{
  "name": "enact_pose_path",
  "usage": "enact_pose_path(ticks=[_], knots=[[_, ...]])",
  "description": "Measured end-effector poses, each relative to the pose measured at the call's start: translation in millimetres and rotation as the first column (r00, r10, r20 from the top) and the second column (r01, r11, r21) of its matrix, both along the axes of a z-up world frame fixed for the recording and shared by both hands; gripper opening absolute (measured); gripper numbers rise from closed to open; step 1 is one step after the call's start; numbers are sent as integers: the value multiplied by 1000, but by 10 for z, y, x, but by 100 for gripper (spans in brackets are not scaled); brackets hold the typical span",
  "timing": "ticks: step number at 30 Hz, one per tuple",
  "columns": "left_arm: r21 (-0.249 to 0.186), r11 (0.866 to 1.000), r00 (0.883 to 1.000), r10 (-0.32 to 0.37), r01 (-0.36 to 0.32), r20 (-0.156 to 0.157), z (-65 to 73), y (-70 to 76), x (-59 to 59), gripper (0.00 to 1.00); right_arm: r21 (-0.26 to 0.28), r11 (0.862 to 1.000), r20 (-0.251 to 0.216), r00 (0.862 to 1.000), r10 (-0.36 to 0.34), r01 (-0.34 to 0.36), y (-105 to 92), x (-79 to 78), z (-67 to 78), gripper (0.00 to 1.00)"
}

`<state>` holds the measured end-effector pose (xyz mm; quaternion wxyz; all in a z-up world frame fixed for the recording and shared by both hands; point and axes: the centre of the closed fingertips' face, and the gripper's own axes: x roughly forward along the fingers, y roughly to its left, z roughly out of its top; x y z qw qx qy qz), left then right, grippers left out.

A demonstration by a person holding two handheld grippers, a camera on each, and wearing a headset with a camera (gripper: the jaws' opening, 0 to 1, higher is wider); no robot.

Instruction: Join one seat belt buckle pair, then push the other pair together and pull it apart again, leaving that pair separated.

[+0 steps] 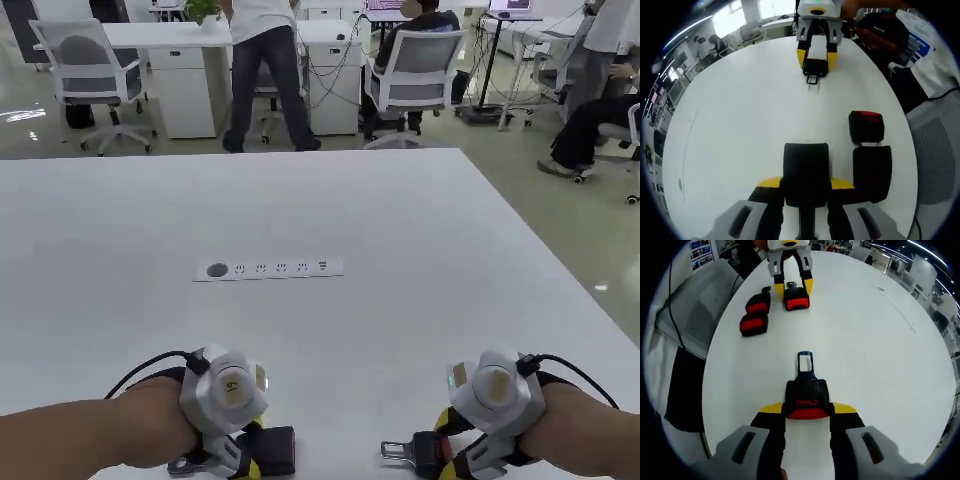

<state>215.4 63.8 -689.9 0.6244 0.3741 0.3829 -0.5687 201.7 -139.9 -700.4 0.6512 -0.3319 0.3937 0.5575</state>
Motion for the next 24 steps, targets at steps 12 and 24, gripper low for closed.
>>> enact_pose_path(ticks=[12,24], knots=[[23,1000,1000,-6,7,-13,-16,-4,-10,33,-15,1000,-1,1000,18,-18,0,1,28,32],[38,999,1000,-7,8,-30,-44,-2,-6,33,-6,1000,17,999,28,-28,199,36,31,32]])
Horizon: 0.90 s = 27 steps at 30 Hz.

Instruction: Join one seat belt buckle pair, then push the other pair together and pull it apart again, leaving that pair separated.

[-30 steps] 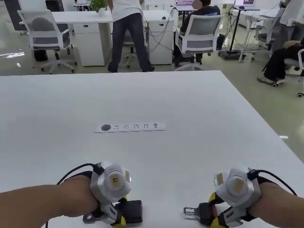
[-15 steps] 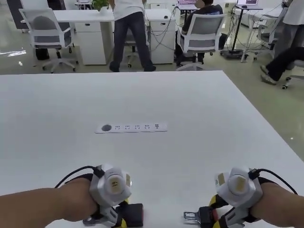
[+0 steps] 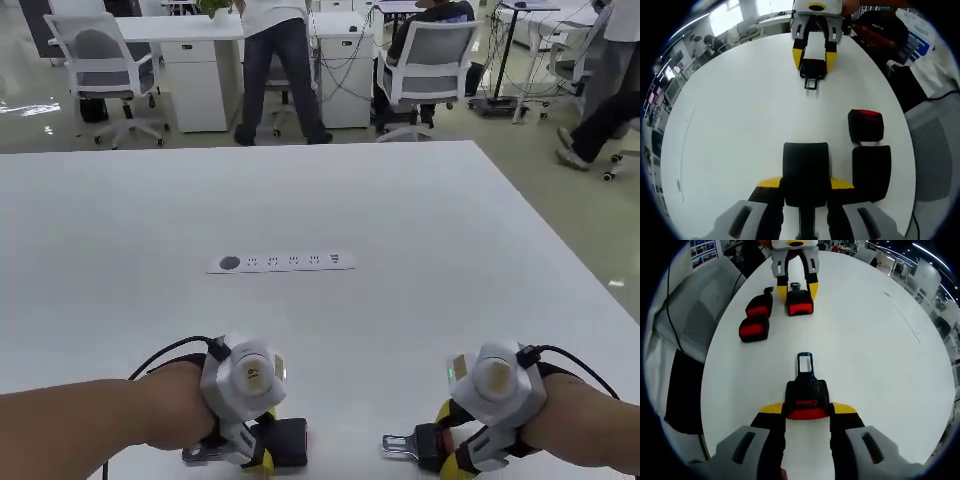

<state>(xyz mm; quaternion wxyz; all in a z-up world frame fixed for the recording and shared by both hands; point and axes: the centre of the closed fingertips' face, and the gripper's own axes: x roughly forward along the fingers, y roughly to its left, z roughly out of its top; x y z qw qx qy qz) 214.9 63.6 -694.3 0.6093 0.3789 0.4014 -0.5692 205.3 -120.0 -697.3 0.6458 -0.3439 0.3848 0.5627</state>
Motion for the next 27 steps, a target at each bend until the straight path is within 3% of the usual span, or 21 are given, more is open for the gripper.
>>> enact_pose_path(ticks=[7,15,27], knots=[[2,1000,1000,3,-3,-4,-40,15,22,33,25,1000,8,1000,19,-19,330,-31,16,32],[3,1000,1000,2,-2,-4,-42,6,17,33,49,998,33,999,29,-31,612,46,22,32],[7,1000,1000,0,0,-6,-35,-10,5,33,47,997,65,996,56,-59,888,93,42,32]])
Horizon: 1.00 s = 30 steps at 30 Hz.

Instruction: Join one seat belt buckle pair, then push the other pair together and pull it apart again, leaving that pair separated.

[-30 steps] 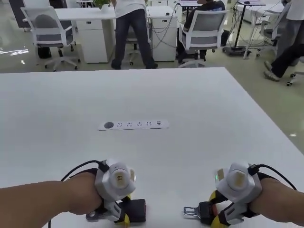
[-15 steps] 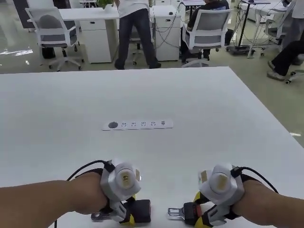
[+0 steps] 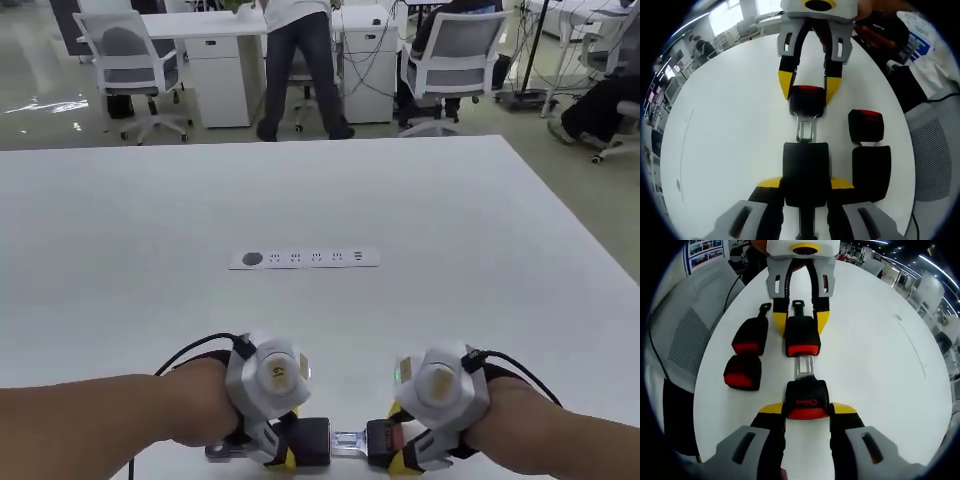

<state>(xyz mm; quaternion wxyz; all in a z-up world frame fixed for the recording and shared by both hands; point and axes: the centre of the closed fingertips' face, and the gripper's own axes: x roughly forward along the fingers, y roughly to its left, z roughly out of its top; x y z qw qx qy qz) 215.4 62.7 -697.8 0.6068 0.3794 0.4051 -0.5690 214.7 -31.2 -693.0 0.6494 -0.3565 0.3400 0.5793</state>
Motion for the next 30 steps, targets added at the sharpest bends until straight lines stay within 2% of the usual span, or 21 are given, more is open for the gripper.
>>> enact_pose_path(ticks=[5,13,17,18,20,23,24,27,30], knots=[[-3,1000,1000,4,-4,-1,-12,10,16,33,-19,1000,26,999,24,-23,18,-1,5,32],[0,1000,1000,-4,4,-2,-24,7,15,33,-5,999,25,999,37,-37,99,-18,15,32],[-3,1000,1000,-11,11,-2,-1,-16,-10,33,19,1000,1,1000,23,-23,161,-10,9,32],[-3,1000,1000,-16,16,-2,-2,2,14,33,31,999,-16,1000,10,-9,179,-2,2,32],[-6,1000,1000,-21,21,-1,2,-3,8,33,25,1000,-22,1000,7,-7,162,6,0,31],[-39,999,999,-33,33,-5,36,-35,-48,33,31,1000,-40,999,2,-1,163,13,-30,31],[-42,998,999,-39,39,-3,36,-24,-24,33,30,1000,-44,999,0,2,171,14,-34,31],[-39,998,999,-39,39,-1,28,-3,17,32,29,1000,-52,999,-7,9,182,13,-41,31],[-38,999,999,-39,39,-1,32,-24,-5,32,27,1000,-54,998,-10,11,177,20,-45,31]])
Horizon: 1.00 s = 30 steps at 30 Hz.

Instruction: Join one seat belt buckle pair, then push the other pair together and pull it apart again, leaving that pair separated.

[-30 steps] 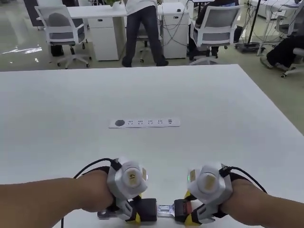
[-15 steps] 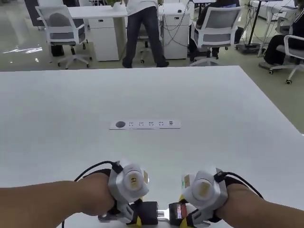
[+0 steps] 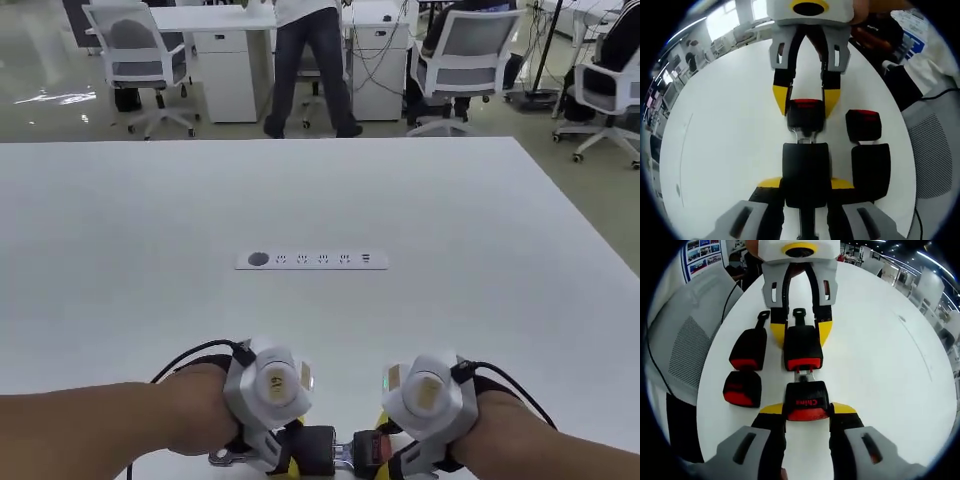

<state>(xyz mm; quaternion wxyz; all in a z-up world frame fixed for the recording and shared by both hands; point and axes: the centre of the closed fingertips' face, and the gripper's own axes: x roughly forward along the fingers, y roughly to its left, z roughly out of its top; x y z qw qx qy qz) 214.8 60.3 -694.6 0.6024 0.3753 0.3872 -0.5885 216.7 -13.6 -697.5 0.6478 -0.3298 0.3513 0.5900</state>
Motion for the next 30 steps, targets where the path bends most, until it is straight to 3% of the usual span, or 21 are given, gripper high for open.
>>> enact_pose_path(ticks=[10,23,30], knots=[[9,1000,1000,0,0,3,-5,-3,-6,32,18,1000,-12,1000,-19,19,127,-44,1,31],[9,1000,1000,10,-11,5,-11,33,34,32,17,1000,-5,1000,-20,20,123,-25,16,31],[-1,1000,1000,24,-24,6,11,0,-17,32,14,1000,0,1000,-23,23,129,-31,30,31]])
